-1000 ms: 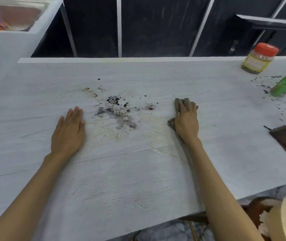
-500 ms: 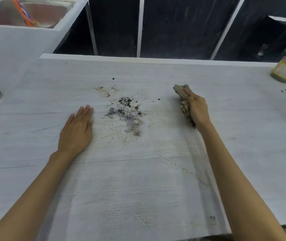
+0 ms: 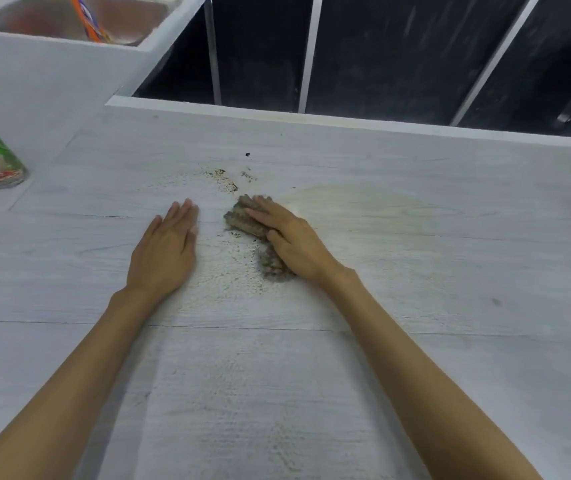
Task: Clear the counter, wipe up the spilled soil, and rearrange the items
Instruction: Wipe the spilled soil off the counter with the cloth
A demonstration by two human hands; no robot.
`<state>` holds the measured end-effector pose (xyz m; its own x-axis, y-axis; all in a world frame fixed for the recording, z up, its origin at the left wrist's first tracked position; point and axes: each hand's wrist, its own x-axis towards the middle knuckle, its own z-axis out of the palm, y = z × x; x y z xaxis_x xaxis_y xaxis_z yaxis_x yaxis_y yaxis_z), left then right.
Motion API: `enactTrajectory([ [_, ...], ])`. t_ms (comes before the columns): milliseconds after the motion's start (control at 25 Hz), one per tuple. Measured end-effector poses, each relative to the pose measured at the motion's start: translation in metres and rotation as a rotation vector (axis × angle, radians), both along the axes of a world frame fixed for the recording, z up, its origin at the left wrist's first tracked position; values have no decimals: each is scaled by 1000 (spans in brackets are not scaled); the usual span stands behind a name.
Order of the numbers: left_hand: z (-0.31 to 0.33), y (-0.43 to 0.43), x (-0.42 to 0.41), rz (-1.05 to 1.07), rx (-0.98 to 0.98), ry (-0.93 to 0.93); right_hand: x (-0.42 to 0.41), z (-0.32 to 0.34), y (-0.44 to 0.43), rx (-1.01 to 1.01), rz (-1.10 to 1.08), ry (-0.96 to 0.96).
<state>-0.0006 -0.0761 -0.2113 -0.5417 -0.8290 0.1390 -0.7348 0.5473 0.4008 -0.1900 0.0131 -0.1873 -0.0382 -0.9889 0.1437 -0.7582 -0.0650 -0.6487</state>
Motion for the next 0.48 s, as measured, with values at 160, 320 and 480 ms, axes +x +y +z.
enactTrajectory([
  [160, 1, 0, 2, -2, 5, 10, -60, 23, 4, 16, -216, -327],
  [320, 0, -1, 1, 1, 3, 10, -113, 6, -29, 103, -433, 40],
  [480, 0, -6, 0, 4, 42, 27, -51, -8, -63, 48, -138, 197],
])
